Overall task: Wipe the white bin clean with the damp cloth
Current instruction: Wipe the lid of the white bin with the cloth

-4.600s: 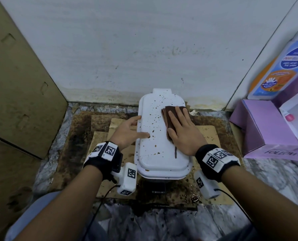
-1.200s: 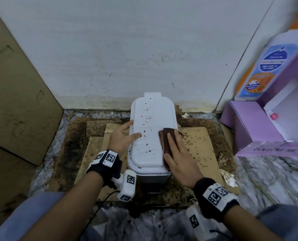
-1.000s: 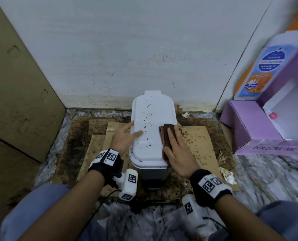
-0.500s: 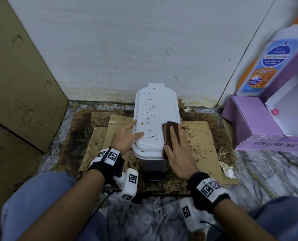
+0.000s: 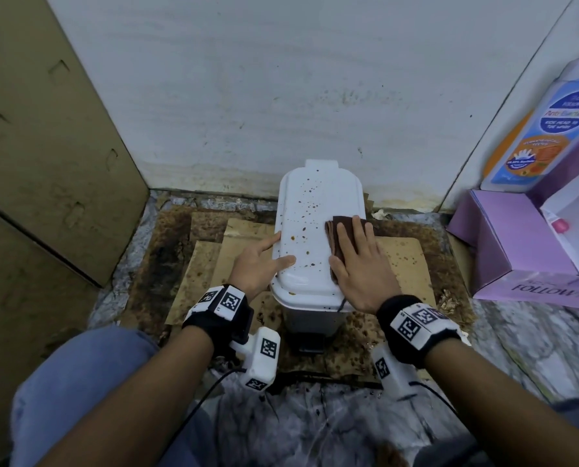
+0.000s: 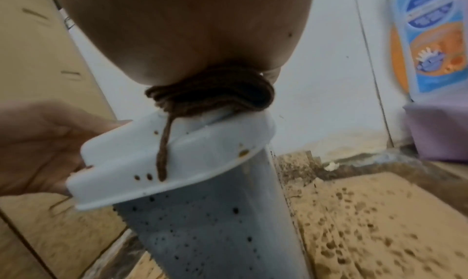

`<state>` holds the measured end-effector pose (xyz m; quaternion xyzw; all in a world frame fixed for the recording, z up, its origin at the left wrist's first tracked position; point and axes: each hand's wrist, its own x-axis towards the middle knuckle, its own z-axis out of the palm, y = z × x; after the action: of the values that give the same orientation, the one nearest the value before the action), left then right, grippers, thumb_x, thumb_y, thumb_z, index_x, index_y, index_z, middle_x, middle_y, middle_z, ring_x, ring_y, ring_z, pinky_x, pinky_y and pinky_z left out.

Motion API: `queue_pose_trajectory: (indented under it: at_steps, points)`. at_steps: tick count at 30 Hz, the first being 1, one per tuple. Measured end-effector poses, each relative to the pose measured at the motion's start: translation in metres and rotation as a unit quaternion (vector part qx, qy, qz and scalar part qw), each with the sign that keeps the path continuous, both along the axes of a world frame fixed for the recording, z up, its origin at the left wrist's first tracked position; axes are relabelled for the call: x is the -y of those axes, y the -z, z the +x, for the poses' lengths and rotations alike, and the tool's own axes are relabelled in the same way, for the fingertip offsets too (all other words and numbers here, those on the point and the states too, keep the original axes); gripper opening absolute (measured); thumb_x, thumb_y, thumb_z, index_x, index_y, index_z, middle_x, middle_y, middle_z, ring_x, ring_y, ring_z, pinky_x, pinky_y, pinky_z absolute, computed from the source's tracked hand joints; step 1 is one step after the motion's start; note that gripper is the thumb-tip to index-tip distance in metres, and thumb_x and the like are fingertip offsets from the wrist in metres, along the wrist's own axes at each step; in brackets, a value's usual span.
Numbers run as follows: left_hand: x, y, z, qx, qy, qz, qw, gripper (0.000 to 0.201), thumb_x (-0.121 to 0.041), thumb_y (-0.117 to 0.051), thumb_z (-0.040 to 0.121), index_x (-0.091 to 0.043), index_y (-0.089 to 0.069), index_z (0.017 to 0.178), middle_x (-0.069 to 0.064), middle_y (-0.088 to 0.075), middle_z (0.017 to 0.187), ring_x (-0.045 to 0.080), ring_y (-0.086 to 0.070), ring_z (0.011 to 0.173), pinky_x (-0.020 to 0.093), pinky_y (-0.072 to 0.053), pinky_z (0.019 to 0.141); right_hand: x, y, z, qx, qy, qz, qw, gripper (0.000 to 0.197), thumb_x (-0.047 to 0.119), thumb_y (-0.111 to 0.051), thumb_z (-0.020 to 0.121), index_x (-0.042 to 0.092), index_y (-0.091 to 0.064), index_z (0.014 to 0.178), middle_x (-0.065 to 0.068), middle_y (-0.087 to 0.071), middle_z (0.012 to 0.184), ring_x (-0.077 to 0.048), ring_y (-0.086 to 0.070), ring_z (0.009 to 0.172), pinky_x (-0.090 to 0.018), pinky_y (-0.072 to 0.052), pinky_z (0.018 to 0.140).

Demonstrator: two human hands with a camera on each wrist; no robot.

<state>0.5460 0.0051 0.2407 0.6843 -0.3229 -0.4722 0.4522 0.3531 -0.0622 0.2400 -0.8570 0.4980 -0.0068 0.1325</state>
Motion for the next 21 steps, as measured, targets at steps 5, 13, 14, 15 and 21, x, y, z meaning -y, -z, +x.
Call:
queue_pose_trajectory:
  at_steps: [5,13,14,15,21]
  points:
    - [0.002,-0.002,0.005,-0.037,0.018,0.016,0.999,0.042,-0.025,-0.066,0.09,-0.035,-0.06,0.131,-0.01,-0.067,0.111,0.008,-0.065,0.092,0.032,-0.057,0.068,-0.037,-0.002,0.007,-0.042,-0.128,-0.041,0.99,0.068,0.057,0.002,0.092,0.023,0.011,0.151,-0.004,0.02,0.158,-0.021,0.025,0.143,-0.045,0.006,0.119]
    - [0.004,0.002,0.014,-0.059,0.035,0.024,0.997,0.034,-0.034,-0.06,0.094,-0.033,-0.064,0.127,-0.006,-0.069,0.119,0.017,-0.067,0.106,0.044,-0.056,0.088,-0.023,0.002,0.03,-0.05,-0.198,-0.062,0.977,0.061,0.047,-0.004,0.095,0.028,0.002,0.152,0.002,0.011,0.16,-0.016,0.017,0.146,-0.045,0.005,0.119]
    - [0.004,0.003,0.014,-0.059,0.036,0.021,0.997,0.034,-0.035,-0.06,0.094,-0.032,-0.064,0.128,-0.005,-0.07,0.12,0.017,-0.067,0.107,0.045,-0.056,0.089,-0.013,0.002,0.032,-0.056,-0.2,-0.063,0.976,0.062,0.048,-0.002,0.094,0.028,0.001,0.152,0.002,0.01,0.16,-0.017,0.014,0.146,-0.045,0.003,0.119]
    - [0.004,0.004,0.014,-0.061,0.037,0.018,0.997,0.034,-0.035,-0.059,0.095,-0.032,-0.064,0.128,-0.005,-0.069,0.121,0.018,-0.066,0.108,0.046,-0.056,0.089,-0.003,0.001,0.035,-0.061,-0.199,-0.062,0.976,0.064,0.049,0.0,0.092,0.029,0.0,0.152,0.002,0.009,0.16,-0.017,0.012,0.147,-0.046,0.002,0.119]
    - [0.002,0.006,0.016,-0.061,0.044,-0.002,0.997,0.045,-0.03,-0.064,0.093,-0.03,-0.056,0.137,-0.006,-0.058,0.136,0.013,-0.058,0.117,0.043,-0.048,0.102,0.04,-0.005,0.048,-0.089,-0.172,-0.036,0.98,0.075,0.056,0.012,0.079,0.031,0.007,0.151,0.005,0.015,0.159,-0.016,0.015,0.146,-0.043,0.007,0.116]
